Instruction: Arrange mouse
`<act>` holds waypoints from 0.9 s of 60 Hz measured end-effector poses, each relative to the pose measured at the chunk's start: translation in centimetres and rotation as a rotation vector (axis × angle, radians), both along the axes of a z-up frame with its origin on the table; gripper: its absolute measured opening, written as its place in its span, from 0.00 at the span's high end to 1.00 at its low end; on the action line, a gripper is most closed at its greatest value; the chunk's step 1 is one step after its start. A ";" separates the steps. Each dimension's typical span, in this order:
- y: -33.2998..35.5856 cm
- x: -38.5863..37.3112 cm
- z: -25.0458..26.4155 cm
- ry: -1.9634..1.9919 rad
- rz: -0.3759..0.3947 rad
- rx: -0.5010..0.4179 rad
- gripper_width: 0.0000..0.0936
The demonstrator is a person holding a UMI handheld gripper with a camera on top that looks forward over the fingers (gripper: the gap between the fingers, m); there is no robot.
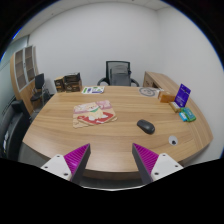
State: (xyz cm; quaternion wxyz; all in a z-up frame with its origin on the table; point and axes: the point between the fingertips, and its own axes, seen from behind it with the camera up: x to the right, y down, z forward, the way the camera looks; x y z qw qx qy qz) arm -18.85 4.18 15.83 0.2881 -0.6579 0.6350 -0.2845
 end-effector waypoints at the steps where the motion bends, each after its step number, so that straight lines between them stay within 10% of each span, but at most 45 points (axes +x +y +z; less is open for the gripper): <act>1: -0.2 0.0 0.0 -0.001 -0.003 -0.005 0.07; 54: -17.1 1.8 -5.6 0.022 -0.106 -0.046 0.08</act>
